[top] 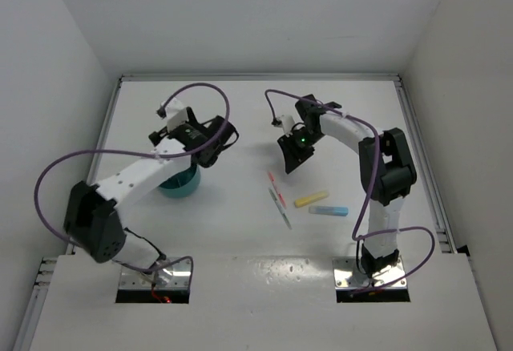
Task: Sort the stationery into containers
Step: Place the stationery in the storage box, then pick up the pen from the center of the board.
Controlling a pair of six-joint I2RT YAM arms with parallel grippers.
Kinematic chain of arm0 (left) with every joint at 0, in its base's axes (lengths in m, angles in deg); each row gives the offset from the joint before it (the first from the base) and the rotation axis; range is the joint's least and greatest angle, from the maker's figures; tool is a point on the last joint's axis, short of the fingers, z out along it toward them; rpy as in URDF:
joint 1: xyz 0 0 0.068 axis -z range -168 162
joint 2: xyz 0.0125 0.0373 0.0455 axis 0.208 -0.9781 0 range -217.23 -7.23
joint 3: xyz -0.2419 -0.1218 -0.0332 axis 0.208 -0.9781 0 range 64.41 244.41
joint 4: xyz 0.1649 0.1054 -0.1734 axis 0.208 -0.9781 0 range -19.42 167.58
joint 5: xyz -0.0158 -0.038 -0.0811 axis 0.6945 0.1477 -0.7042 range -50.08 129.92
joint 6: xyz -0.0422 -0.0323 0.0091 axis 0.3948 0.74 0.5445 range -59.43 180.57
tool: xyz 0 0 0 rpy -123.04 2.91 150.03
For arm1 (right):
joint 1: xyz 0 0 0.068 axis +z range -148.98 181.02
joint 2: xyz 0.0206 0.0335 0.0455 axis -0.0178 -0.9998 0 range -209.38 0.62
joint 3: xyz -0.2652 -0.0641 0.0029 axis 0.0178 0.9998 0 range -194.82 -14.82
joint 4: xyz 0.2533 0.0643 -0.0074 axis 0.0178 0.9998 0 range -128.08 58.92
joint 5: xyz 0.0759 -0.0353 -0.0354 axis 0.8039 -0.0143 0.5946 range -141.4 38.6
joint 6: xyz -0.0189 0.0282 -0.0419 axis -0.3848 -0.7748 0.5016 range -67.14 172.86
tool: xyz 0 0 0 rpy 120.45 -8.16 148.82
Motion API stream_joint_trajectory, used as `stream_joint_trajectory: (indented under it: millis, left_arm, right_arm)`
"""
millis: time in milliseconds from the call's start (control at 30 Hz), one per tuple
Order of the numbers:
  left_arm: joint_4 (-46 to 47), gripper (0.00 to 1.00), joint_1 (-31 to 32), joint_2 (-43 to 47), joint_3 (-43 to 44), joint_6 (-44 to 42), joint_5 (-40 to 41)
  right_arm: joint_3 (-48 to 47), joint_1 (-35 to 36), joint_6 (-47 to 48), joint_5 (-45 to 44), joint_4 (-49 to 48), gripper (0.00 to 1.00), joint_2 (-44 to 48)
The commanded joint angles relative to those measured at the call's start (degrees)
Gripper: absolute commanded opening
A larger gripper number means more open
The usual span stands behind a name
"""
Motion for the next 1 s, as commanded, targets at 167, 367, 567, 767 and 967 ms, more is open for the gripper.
stream_joint_trajectory:
  millis: [167, 367, 567, 767, 967]
  left_arm:
    - [22.39, 1.00, -7.52, 25.38, 0.67, -38.25, -37.79]
    - [23.45, 1.00, -12.72, 37.78, -7.07, -42.82, -37.99]
    - [23.45, 1.00, -16.06, 39.81, -10.59, -44.06, -40.54]
    - [24.77, 1.00, -17.64, 41.48, -13.67, -45.11, -42.47]
    - [25.91, 1.00, -18.26, 43.41, -15.87, -45.64, -43.01]
  right_arm:
    - [-3.16, 10.78, -6.01, -13.50, -4.59, 0.40, -2.50]
    - [-3.78, 14.93, -10.58, -20.01, -7.59, 0.40, -4.96]
    - [-3.78, 15.99, -11.64, -25.72, -8.91, 0.40, -6.02]
    - [-3.78, 16.51, -12.17, -25.64, -8.30, 0.38, -8.82]
    - [-3.78, 16.51, -12.17, -23.18, -7.77, 0.32, -10.76]
